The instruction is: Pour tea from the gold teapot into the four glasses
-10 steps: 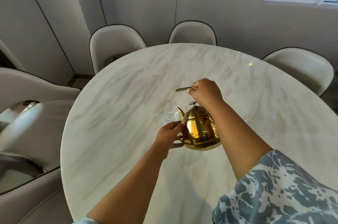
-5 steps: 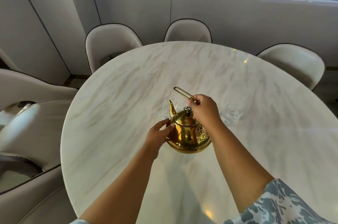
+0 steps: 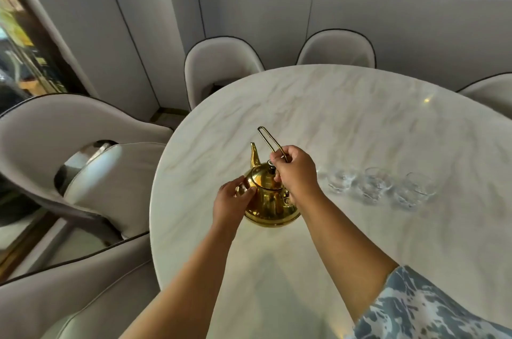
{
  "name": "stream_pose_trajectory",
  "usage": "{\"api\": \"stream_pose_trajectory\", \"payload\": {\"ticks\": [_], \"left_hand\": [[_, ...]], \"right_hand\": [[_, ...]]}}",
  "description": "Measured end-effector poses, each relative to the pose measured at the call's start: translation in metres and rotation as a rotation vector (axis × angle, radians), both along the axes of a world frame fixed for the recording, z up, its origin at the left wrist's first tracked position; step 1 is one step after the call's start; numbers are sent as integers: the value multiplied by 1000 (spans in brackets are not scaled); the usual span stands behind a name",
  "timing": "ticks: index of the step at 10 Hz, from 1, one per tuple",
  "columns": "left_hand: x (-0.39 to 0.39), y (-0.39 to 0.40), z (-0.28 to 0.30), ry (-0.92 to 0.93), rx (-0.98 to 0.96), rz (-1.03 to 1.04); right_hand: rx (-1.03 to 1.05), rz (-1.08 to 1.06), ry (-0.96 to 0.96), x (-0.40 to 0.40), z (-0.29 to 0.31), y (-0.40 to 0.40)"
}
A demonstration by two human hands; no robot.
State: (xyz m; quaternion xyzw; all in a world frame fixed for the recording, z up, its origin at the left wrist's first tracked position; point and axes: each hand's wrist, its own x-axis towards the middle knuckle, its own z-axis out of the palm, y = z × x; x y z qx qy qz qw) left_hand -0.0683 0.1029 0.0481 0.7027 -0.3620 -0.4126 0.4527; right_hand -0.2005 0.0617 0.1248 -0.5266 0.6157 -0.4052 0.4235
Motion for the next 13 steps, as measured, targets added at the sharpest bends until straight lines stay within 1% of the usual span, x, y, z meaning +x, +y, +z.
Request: {"api": "stream_pose_trajectory", "payload": {"ticks": [1, 3, 4, 5, 6, 8, 9, 11, 12, 13], "left_hand": [[21, -8, -4, -75, 3, 20], [47, -28, -20, -62, 54, 40], [49, -31, -22, -41, 62, 48], [59, -43, -37, -34, 77, 94], [58, -45, -40, -2, 70, 107], [57, -47, -46, -27, 68, 104], [58, -48, -43, -57, 98, 83], [60, -42, -25, 18, 123, 57], [62, -34, -17, 68, 108, 34], [62, -23, -1, 77, 101, 13]], "right_hand": [[18, -8, 1, 31, -9, -8], [-29, 4, 66, 71, -25, -23], [-33, -15, 57, 74, -28, -24], [-20, -1, 61, 88, -46, -37], [-26, -13, 60, 88, -55, -37], [-13, 0, 58, 88, -65, -36], [-8, 3, 37, 87, -65, -33], [39, 59, 49, 82, -55, -30], [43, 111, 119, 69, -43, -25], [59, 117, 105, 56, -26, -9]]}}
